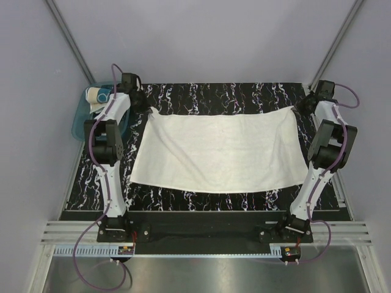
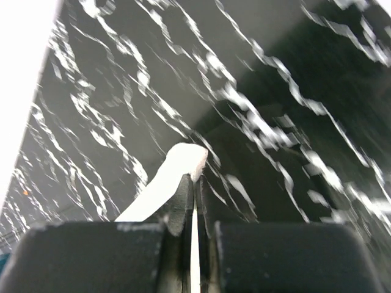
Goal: Roll the towels
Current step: Flatten the towel
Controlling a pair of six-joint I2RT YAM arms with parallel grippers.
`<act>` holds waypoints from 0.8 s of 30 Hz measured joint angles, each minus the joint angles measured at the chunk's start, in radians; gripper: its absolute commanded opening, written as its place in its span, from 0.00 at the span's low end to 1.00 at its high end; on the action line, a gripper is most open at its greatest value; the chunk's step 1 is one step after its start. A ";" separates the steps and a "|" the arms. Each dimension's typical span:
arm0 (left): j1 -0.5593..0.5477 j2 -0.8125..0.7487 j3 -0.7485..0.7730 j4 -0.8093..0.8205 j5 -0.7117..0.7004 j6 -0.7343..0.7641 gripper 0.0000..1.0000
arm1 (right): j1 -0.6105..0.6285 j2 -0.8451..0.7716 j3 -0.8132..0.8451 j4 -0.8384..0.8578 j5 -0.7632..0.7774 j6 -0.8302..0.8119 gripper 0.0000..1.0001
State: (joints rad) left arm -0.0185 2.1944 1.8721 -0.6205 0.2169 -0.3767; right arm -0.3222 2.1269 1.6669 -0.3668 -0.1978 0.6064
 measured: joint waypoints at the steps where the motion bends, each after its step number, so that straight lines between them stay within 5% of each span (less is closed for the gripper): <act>1: 0.002 0.022 0.021 -0.002 -0.004 -0.002 0.00 | 0.003 0.027 0.043 -0.005 -0.003 -0.001 0.00; 5: 0.013 0.072 0.064 -0.035 -0.030 -0.014 0.00 | 0.014 0.090 0.159 -0.030 -0.002 -0.010 0.01; 7: 0.023 0.089 0.087 -0.058 -0.044 -0.016 0.09 | 0.015 0.113 0.205 -0.053 0.002 -0.014 0.15; 8: 0.029 0.095 0.101 -0.072 -0.053 -0.015 0.21 | 0.015 0.127 0.230 -0.066 0.005 -0.016 0.33; 9: 0.034 0.098 0.108 -0.080 -0.063 -0.015 0.43 | 0.016 0.140 0.255 -0.084 0.011 -0.019 0.42; 10: 0.038 0.098 0.110 -0.090 -0.073 -0.010 0.56 | 0.016 0.148 0.271 -0.095 0.023 -0.024 0.48; 11: 0.040 0.097 0.110 -0.097 -0.082 -0.011 0.65 | 0.016 0.150 0.271 -0.102 0.030 -0.029 0.67; 12: 0.044 0.095 0.107 -0.098 -0.092 -0.013 0.84 | 0.016 0.149 0.267 -0.112 0.040 -0.026 0.73; 14: 0.047 0.064 0.061 -0.084 -0.100 -0.019 0.90 | 0.018 0.138 0.238 -0.111 0.060 -0.035 0.85; 24: 0.044 -0.436 -0.283 -0.083 -0.135 -0.031 0.95 | 0.025 -0.217 -0.090 -0.171 0.187 -0.050 0.88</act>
State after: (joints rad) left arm 0.0254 1.7588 1.5887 -0.7036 0.0814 -0.4080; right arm -0.2974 1.9102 1.5768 -0.5373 -0.0105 0.5564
